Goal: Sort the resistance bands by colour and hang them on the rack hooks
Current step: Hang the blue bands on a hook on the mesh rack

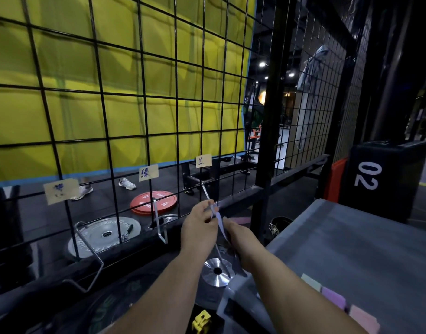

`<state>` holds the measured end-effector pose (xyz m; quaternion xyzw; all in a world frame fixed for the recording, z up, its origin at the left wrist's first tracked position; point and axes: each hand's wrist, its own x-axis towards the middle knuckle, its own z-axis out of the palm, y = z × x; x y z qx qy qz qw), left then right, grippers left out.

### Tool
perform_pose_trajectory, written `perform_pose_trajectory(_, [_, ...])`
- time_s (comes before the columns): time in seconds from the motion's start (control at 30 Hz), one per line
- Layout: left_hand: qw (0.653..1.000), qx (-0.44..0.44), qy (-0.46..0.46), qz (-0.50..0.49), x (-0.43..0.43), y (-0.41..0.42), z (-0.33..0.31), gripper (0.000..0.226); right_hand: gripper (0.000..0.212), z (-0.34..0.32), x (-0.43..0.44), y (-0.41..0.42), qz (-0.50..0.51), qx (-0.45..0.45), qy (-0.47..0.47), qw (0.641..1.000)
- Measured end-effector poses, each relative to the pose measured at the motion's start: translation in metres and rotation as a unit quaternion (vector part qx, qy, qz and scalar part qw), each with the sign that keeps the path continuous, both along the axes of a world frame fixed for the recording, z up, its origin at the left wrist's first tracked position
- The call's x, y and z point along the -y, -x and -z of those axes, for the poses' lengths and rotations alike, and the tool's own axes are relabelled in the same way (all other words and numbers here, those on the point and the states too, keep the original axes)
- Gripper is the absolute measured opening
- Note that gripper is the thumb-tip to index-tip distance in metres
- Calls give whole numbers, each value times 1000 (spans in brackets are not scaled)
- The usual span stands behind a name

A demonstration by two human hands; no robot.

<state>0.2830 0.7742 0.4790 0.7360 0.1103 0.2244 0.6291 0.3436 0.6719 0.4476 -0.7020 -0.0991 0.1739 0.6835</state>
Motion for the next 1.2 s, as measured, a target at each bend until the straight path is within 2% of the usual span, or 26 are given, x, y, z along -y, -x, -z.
perform_pose_trajectory(0.1, [1000,3,10,5,0,2,1,41,35,-3,0,-2,11,-32,-14,999])
perform_pose_trajectory(0.2, [999,3,35,0,-2,4,-2,30,26,-1,-5,-5,3,-47,-2,999])
perform_pose_trajectory(0.27, [998,1,56,-6,-3,3,-3,23,26,2,-9,-4,3,-48,-30,998])
perform_pose_trajectory(0.37, [998,-3,68,-11,-6,0,-5,21,43,6,-10,-4,19,-61,-61,996])
perform_pose_trajectory(0.47, [997,-2,82,-13,-7,-3,-6,23,38,10,-11,-3,22,-96,-94,991])
perform_pose_trajectory(0.57, [993,4,116,-17,-6,-4,-7,23,43,7,-13,-4,25,-121,-77,989])
perform_pose_trajectory(0.67, [993,5,112,-30,-5,-6,-8,21,64,5,-15,-6,43,-136,-58,988])
perform_pose_trajectory(0.73, [994,-1,107,-36,-6,-8,-8,21,76,14,-15,-16,44,-122,-41,991])
perform_pose_trajectory(0.77, [993,-3,107,-40,-6,-9,-7,20,75,18,-15,-21,44,-115,-38,992])
perform_pose_trajectory(0.87, [994,-2,100,-48,-6,-9,-8,16,51,13,-12,-17,28,-16,16,999])
perform_pose_trajectory(0.97, [994,0,93,-53,-5,-7,-9,16,37,9,-6,-11,28,56,33,997])
perform_pose_trajectory(1.2, [995,5,95,-41,-5,-5,-5,22,34,14,-6,-22,51,154,90,983])
